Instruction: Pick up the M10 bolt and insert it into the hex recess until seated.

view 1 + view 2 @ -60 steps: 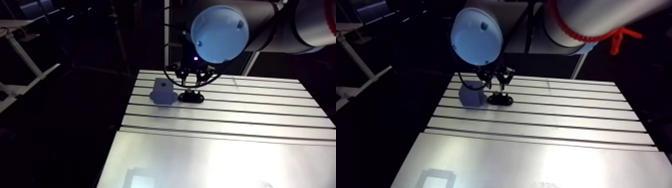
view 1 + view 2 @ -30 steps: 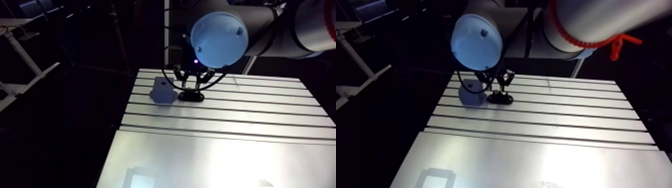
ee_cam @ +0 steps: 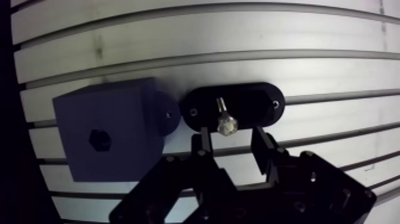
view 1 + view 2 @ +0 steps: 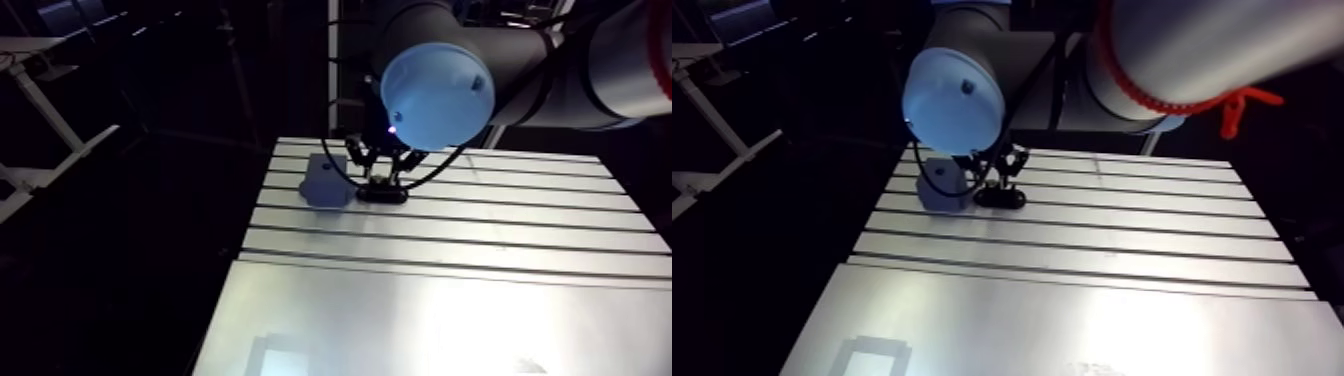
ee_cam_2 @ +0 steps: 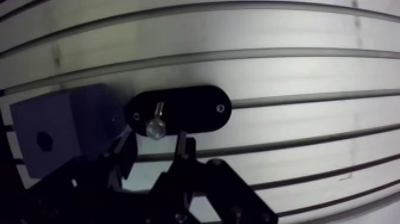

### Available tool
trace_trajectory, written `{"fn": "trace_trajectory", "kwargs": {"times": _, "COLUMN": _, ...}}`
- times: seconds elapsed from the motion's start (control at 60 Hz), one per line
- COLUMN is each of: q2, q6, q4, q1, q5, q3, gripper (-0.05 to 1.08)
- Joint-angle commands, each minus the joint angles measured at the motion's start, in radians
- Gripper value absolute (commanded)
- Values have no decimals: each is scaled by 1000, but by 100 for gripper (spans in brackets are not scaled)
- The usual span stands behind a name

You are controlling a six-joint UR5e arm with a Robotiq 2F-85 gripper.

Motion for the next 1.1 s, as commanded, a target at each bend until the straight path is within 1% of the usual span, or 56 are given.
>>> {"fn": "trace_trajectory", "kwargs": {"times": 0.017, "q2": 0, "q6": -21, "q4": -11, "q1": 0, "q5": 0, "q3": 7, "gripper": 52}}
{"fn": "trace_trajectory", "kwargs": {"times": 0.333, "q2": 0, "q6": -23, "q4": -51, "q1": 0, "q5": 1, "q3": 14, "gripper": 52}}
{"fn": "trace_trajectory", "kwargs": {"times": 0.8, "q2": 4, "q6": -23, "q4": -65, "q1": 2, "q5": 2, "q3": 22, "gripper": 54}}
{"fn": "trace_trajectory", "kwargs": {"times": 0.867, "q2": 8, "q6": -23, "q4": -65, "q1": 0, "q5": 8, "q3": 22, "gripper": 54}}
{"fn": "trace_trajectory", "kwargs": {"times": 1.1, "q2": 9, "q6": -25, "q4": -65, "q1": 0, "q5": 10, "q3": 22, "gripper": 54}}
